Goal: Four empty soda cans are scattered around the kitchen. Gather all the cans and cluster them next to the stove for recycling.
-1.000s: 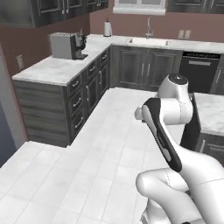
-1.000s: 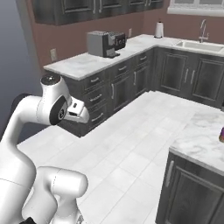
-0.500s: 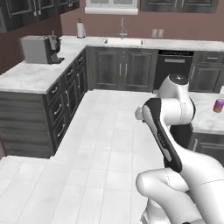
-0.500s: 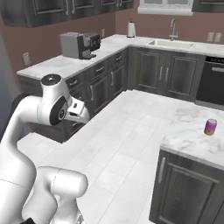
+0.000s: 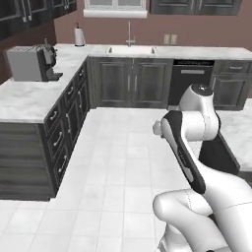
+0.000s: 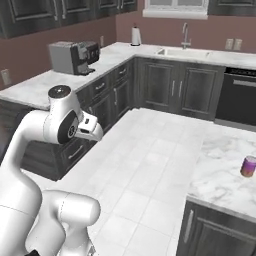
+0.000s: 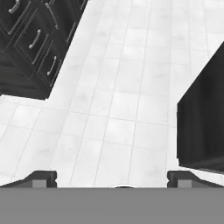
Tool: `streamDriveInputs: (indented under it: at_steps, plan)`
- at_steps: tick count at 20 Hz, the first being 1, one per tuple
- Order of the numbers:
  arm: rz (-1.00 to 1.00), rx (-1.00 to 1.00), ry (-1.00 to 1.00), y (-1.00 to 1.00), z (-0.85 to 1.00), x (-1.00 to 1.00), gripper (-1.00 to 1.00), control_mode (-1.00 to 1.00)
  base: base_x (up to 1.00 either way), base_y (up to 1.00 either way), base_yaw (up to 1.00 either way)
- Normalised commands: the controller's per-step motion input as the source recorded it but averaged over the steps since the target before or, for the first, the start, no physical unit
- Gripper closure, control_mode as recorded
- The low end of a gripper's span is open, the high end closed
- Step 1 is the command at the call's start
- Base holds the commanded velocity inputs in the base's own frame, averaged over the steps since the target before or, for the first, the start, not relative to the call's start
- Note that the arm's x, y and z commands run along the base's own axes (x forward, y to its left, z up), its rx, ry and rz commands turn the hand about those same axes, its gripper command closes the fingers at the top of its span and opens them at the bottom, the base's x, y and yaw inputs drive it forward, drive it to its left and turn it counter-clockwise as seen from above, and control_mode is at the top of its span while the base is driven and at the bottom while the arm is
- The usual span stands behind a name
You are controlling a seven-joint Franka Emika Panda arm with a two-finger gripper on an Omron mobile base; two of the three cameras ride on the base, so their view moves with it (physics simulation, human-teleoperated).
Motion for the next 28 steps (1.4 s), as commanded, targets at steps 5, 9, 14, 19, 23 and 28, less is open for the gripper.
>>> streamDriveInputs:
  at_steps: [5, 9, 14, 19, 23, 28]
  plan:
    - [0.0, 0.0, 0.0, 0.0, 0.0, 0.0, -1.0, 1.0, 0.79, 0.22, -0.2]
    - [0.0, 0.0, 0.0, 0.0, 0.0, 0.0, -1.0, 1.0, 0.68, 0.28, -0.26]
    - [0.0, 0.0, 0.0, 0.0, 0.0, 0.0, -1.0, 1.0, 0.28, 0.26, -0.39]
    - [0.0, 0.0, 0.0, 0.0, 0.0, 0.0, -1.0, 1.0, 0.0, 0.04, -0.46]
    - [0.0, 0.0, 0.0, 0.0, 0.0, 0.0, -1.0, 1.0, 0.03, 0.1, -0.45]
    - [0.0, 0.0, 0.0, 0.0, 0.0, 0.0, -1.0, 1.0, 0.03, 0.04, -0.47]
